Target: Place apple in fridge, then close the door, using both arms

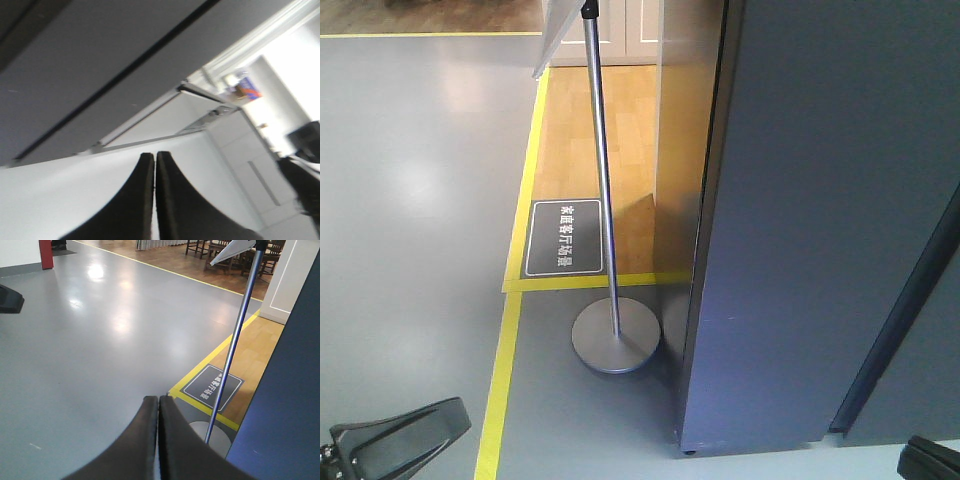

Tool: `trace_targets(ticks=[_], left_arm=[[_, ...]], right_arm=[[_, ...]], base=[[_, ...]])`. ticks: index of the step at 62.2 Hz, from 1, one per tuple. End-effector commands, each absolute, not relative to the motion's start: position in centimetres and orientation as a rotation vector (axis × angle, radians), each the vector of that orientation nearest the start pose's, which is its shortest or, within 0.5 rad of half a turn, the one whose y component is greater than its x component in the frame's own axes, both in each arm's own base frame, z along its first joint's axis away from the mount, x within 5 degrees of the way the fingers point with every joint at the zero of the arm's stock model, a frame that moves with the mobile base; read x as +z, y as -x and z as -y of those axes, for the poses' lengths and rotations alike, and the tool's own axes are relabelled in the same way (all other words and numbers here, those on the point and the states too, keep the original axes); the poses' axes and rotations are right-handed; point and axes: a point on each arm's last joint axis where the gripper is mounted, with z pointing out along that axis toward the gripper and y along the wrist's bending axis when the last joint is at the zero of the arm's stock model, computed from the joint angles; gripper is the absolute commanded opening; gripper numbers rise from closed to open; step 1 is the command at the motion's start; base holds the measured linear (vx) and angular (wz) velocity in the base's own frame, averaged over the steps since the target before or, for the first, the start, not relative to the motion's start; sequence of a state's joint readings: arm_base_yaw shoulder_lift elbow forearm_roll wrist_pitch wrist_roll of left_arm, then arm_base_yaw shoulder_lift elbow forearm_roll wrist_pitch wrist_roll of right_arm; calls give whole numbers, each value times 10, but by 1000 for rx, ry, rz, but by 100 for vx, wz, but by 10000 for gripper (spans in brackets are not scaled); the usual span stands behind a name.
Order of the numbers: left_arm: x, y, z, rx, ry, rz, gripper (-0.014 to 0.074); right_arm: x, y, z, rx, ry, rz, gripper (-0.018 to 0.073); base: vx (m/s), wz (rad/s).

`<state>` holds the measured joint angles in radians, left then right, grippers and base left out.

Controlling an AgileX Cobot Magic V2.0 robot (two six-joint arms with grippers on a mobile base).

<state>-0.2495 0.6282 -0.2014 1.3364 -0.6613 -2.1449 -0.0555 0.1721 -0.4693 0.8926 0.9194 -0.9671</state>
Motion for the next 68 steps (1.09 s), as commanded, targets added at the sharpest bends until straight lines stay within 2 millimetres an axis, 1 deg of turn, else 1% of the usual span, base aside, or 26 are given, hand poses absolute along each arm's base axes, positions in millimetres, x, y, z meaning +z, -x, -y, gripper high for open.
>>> trace_targets(ticks=[1,7,11,25,28,31,33,38,42,46,50,54,58,63,68], left_arm=[[262,-92,83,-1508,102,-1807,-7],[266,-92,83,-1554,136,-1774,-7],[269,-94,82,-1595,196,-1734,-7],[285,-103,70,-1801,533,-1482,-7],[286,-105,68,-1813,569,-1452,-7],[286,-106,67,-1787,576,-1448,-7],[285,-107,66,-1744,564,-1455,-7],[280,-111,63,-1552,482,-1500,-7],[274,-114,60,-1303,354,-1546,-7],[270,-118,55,-1080,261,-1571,-7],[264,-122,46,-878,242,-1601,-7],[257,-125,39,-728,258,-1660,-7],[251,-122,34,-585,208,-1735,-7],[246,-114,30,-394,32,-1800,-7],[242,-104,27,-303,-69,-1796,-7]], right_arm=[[313,-26,-55,372,629,-1645,-6],[313,-26,-55,372,629,-1645,-6],[313,-26,-55,372,629,-1645,-6],[313,-26,-55,372,629,-1645,-6],[313,-26,-55,372,629,-1645,-6],[313,-26,-55,372,629,-1645,-6],[313,-26,-55,372,629,-1645,-6],[313,-26,-55,372,629,-1645,-6],[313,-26,-55,372,629,-1645,-6],[313,-26,-55,372,629,-1645,-6],[313,-26,-55,372,629,-1645,-6],[313,-26,-55,372,629,-1645,-6],[313,-26,-55,372,629,-1645,-6],[313,-26,-55,372,629,-1645,-6],[313,-26,-55,372,629,-1645,-6]], base=[[0,0],[0,0],[0,0],[0,0],[0,0],[0,0],[0,0],[0,0],[0,0],[0,0],[0,0],[0,0],[0,0],[0,0],[0,0]])
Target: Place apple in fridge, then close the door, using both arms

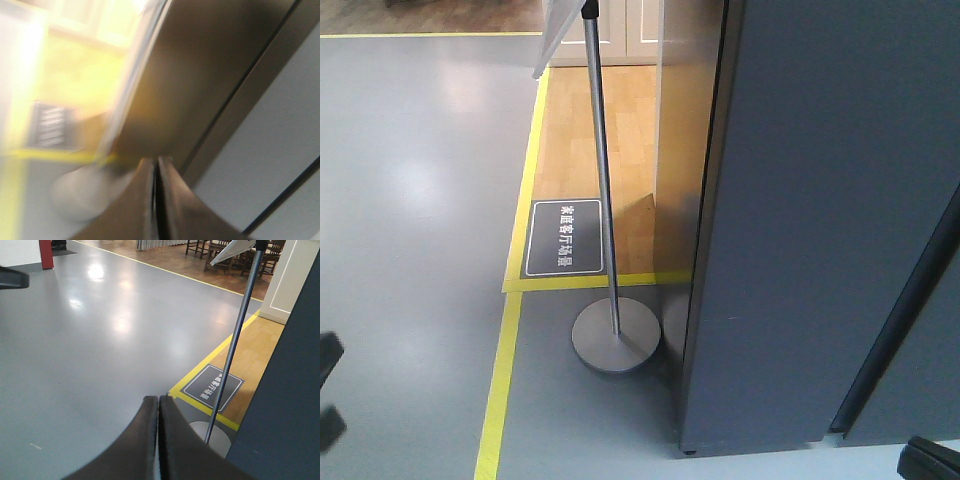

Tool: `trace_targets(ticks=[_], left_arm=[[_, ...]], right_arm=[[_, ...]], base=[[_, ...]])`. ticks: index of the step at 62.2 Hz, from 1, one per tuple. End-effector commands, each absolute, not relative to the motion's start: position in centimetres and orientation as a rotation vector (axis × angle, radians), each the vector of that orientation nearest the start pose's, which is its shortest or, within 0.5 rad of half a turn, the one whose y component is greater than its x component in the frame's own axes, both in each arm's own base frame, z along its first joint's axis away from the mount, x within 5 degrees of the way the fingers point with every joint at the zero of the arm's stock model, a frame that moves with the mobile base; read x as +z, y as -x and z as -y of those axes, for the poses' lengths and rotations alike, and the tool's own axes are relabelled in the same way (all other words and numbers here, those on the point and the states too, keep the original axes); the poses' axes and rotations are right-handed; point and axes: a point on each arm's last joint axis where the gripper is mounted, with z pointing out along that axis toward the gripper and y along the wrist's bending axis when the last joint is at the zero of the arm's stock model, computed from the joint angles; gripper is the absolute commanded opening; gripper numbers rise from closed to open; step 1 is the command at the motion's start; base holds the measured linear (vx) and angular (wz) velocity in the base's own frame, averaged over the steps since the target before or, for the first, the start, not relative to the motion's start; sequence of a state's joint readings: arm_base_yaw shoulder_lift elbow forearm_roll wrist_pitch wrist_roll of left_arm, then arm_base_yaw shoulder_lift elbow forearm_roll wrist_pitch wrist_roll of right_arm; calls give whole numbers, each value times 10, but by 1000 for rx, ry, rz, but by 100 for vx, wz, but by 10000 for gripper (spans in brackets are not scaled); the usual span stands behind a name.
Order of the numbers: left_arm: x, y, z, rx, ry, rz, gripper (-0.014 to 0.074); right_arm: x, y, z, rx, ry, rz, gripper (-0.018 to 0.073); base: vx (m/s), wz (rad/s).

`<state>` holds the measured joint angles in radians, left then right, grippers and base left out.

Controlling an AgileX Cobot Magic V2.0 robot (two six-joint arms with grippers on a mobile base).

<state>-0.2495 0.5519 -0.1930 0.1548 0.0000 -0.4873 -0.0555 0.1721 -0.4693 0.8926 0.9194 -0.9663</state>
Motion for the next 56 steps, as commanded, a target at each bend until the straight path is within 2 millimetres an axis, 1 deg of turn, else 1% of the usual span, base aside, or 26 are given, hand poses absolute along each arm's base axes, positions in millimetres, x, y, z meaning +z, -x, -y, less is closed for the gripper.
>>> trace_targets(ticks=[1,6,13,18,21,26,36,56], left_arm=[[242,-101,26,-298,-76,-1784,-7],[235,-87,22,-288,-88,-1719,-7],[212,-71,16,-286,-60,-1640,-7],[195,-63,12,-269,-29,-1577,-7],[190,-60,9,-247,2,-1603,-7],[190,-56,6,-202,30,-1597,-7],[186,-56,1,-119,72,-1633,-7],[186,-56,0,-110,93,-1635,-7]], right_arm=[[313,-26,-55,372,629,-1645,-6],[313,-26,-55,372,629,-1645,-6],[313,-26,-55,372,629,-1645,-6],[313,-26,-55,372,629,-1645,-6],[314,-26,-55,372,627,-1644,-6],[314,-26,-55,372,628,-1644,-6],[314,-26,-55,374,627,-1643,-6],[314,-26,-55,374,627,-1643,-6]], base=[[0,0],[0,0],[0,0],[0,0],[0,0],[0,0],[0,0],[0,0]])
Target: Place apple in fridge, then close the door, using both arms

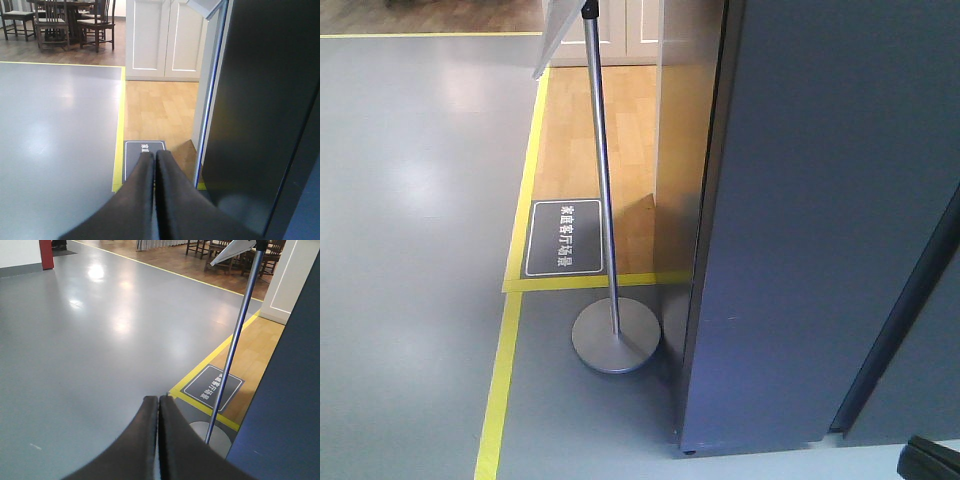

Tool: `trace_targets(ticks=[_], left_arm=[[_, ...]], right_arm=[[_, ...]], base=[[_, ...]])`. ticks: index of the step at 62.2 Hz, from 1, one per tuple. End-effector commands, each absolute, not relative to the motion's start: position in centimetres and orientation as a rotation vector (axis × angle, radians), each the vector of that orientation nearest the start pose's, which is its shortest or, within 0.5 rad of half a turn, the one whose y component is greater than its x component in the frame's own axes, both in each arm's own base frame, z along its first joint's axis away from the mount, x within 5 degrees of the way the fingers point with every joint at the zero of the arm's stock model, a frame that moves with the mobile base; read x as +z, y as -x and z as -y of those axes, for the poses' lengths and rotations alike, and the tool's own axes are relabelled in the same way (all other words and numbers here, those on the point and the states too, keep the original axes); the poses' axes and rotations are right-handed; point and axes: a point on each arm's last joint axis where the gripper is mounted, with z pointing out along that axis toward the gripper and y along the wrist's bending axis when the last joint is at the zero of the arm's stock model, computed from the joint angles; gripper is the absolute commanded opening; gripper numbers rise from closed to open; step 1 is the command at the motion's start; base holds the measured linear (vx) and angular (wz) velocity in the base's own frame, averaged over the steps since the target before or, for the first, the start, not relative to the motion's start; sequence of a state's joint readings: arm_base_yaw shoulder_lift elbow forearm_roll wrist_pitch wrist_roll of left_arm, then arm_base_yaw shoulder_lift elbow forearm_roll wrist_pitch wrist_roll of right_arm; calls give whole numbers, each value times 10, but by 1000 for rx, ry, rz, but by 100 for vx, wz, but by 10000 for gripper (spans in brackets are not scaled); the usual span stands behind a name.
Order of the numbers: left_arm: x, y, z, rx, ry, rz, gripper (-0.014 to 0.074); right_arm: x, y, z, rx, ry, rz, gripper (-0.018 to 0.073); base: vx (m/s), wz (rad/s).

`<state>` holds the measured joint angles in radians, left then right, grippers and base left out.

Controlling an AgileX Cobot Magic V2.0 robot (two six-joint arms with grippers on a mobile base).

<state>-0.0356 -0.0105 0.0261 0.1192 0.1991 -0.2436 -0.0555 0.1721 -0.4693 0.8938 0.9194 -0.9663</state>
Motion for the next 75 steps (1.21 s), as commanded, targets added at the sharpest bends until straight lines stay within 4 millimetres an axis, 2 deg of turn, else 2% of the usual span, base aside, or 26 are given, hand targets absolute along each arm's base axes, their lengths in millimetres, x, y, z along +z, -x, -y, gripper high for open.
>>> trace_targets(ticks=[1,60,75], left_arm=[[186,-56,0,-110,93,-1635,-7],[187,-56,0,-110,93,-1636,-7],[187,-56,0,-110,93,-1636,-7]], right_arm=[[314,-26,-55,374,627,-1643,-6],[314,-26,-55,373,627,-1642,-6],[316,-26,-45,223,577,-1607,-6]], base=[[0,0],[0,0],[0,0]])
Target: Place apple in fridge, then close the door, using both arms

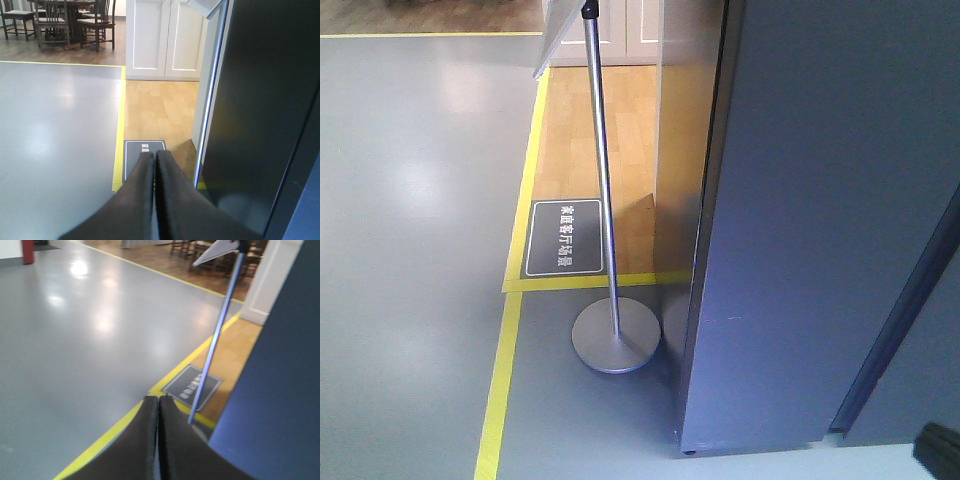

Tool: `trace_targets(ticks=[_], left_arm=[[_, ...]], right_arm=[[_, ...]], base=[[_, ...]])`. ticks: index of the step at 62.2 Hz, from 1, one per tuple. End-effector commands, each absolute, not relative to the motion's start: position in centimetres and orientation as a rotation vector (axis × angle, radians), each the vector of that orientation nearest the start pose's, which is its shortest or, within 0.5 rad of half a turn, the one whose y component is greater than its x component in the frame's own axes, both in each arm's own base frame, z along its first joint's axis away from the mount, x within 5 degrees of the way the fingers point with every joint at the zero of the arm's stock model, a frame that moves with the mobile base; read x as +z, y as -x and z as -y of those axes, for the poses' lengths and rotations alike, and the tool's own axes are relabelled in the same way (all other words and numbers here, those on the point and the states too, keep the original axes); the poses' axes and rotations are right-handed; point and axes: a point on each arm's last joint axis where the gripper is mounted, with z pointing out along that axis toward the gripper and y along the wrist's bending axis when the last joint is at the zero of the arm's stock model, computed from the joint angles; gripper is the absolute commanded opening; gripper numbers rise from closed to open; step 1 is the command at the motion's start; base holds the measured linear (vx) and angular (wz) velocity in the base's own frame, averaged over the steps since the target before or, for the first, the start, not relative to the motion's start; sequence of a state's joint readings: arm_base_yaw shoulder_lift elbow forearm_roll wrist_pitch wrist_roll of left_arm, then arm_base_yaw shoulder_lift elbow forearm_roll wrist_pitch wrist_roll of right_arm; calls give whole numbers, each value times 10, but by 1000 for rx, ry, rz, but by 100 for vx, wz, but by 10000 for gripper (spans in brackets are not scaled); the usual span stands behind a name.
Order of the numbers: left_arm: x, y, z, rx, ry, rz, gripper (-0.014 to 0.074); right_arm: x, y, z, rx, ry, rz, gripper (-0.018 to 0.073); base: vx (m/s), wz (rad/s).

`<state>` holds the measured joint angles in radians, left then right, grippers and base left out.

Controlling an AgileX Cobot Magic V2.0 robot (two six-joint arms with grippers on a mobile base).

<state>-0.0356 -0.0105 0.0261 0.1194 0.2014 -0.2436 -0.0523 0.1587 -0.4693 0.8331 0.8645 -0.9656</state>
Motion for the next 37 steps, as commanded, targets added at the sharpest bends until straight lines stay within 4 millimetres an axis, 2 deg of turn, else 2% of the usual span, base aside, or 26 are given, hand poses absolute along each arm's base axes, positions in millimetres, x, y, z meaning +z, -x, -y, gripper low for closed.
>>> trace_targets(ticks=[1,23,31,37], left_arm=[[187,-56,0,-110,93,-1636,-7],[187,-56,0,-110,93,-1636,-7],[187,-56,0,-110,93,-1636,-7],[187,-56,0,-110,93,-1636,-7]], right_arm=[[316,-25,-44,219,569,-1605,-6],[307,-23,-20,59,306,-1718,-6],[301,-31,-13,7,213,-1594,-6],[281,-38,-8,-35,166,-1524,-6]], base=[[0,0],[0,0],[0,0],[0,0]])
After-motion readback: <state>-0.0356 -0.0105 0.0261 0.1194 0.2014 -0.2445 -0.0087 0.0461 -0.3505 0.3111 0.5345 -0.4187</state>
